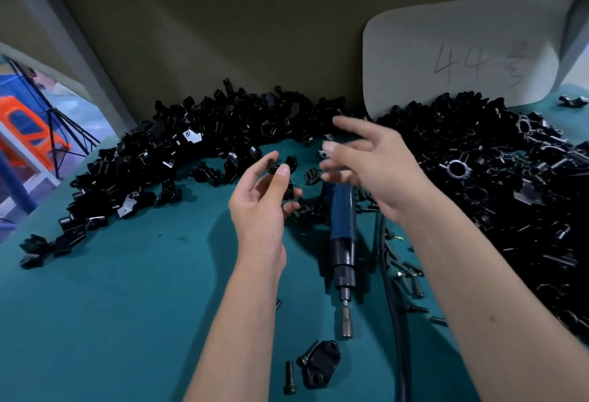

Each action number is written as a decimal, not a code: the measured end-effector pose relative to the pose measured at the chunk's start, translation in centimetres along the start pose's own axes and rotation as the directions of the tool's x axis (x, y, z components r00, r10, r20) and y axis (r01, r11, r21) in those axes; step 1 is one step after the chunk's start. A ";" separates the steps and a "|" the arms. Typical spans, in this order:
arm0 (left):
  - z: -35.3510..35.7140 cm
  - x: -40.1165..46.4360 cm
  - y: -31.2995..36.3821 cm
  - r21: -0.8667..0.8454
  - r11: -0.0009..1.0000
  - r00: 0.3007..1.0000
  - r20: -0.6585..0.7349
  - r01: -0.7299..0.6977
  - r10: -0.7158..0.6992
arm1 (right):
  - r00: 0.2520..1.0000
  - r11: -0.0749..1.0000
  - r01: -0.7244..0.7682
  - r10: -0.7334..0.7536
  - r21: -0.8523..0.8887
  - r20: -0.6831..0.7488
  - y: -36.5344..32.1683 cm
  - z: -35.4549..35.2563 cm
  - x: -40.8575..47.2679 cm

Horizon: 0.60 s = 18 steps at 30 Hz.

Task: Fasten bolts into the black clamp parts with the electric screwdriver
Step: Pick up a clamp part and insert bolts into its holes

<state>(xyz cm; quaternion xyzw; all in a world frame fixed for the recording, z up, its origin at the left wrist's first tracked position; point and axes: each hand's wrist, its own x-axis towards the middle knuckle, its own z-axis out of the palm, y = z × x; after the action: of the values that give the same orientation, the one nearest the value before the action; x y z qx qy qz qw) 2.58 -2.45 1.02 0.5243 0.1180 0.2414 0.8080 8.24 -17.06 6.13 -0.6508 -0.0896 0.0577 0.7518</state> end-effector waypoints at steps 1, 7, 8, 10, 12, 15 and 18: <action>0.1 0.0 -0.1 0.005 1.000 1.000 0.006 -0.003 0.003 | 0.999 0.999 0.017 -0.018 -0.035 -0.031 -0.2 0.0 0.8; 0.6 -0.1 -0.4 0.060 0.998 0.997 0.082 0.009 -0.014 | 0.951 0.258 -0.185 -0.195 -0.948 -0.239 -0.3 -5.3 6.5; 0.9 -0.1 -0.5 0.077 0.997 0.995 0.102 -0.001 -0.007 | 0.968 0.085 -0.224 -0.100 -0.971 -0.232 0.1 -6.0 6.9; 1.2 -0.1 -0.8 0.114 0.993 0.989 0.148 -0.024 0.007 | 0.966 -0.060 -0.256 0.029 -0.965 -0.258 0.8 -6.7 7.2; 1.4 -0.3 -1.1 0.148 0.988 0.982 0.186 -0.039 0.011 | 0.974 -0.087 -0.225 0.013 -0.970 -0.227 1.3 -7.1 7.3; 1.5 -0.5 -1.2 0.174 0.984 0.978 0.208 -0.046 0.009 | 0.976 0.010 -0.219 -0.014 -0.976 -0.219 1.2 -7.6 7.7; 1.5 -0.6 -1.1 0.187 0.981 0.977 0.214 -0.050 0.009 | 0.966 0.066 -0.258 -0.012 -0.964 -0.260 0.6 -7.9 7.7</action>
<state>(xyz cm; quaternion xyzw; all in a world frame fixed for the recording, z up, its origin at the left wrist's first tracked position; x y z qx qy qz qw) 3.03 -4.33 0.60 0.6239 0.0459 0.1834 0.7583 17.41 -23.04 4.91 -0.9938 0.0264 -0.0197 0.1064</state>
